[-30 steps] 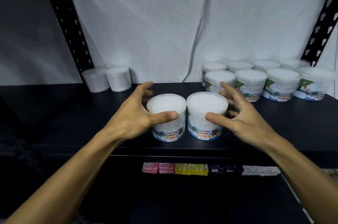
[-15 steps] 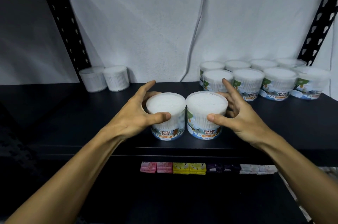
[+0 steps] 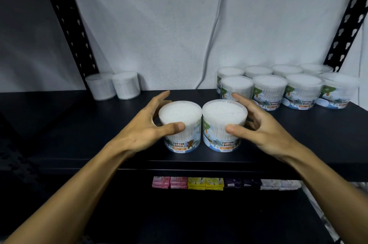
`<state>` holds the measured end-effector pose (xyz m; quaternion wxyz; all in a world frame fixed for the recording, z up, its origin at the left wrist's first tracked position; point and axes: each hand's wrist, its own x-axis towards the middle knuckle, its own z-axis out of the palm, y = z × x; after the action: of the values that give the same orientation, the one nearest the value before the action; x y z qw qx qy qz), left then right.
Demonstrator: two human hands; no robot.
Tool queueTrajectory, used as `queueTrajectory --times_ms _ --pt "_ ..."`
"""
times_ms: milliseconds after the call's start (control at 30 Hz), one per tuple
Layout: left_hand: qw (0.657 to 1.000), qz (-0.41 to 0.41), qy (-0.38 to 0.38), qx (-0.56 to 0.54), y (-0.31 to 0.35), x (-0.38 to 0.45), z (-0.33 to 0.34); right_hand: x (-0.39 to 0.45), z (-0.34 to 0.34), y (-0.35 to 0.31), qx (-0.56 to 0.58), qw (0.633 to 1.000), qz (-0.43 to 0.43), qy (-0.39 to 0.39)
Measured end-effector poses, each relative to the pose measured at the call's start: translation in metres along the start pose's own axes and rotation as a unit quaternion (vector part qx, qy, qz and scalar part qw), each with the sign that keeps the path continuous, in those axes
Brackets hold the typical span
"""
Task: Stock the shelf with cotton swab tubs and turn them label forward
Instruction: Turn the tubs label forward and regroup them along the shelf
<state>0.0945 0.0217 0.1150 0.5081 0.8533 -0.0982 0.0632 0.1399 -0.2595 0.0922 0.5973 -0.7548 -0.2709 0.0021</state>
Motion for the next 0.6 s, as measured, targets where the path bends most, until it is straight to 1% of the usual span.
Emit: queueTrajectory --times_ms 67,133,200,267,433,600 --pt "1.0 0.004 0.013 0.007 0.002 -0.007 0.0 -0.006 0.001 -0.003 -0.04 0.999 0.001 0.009" --pt "0.999 0.006 0.03 0.019 0.003 -0.016 0.001 -0.013 0.003 -0.005 -0.104 0.994 0.0 0.026" --pt "0.998 0.004 0.051 0.036 0.001 -0.025 0.003 -0.021 0.006 -0.007 -0.172 0.984 -0.002 0.044" --pt "0.996 0.001 0.064 0.056 -0.002 -0.03 0.004 -0.026 0.007 -0.008 -0.217 0.974 -0.004 0.056" --pt "0.993 -0.012 0.076 0.094 0.002 -0.032 0.009 -0.028 0.009 -0.005 -0.232 0.97 -0.011 0.074" --pt "0.992 -0.018 0.086 0.087 0.001 -0.029 0.01 -0.024 0.011 -0.006 -0.206 0.974 -0.017 0.093"
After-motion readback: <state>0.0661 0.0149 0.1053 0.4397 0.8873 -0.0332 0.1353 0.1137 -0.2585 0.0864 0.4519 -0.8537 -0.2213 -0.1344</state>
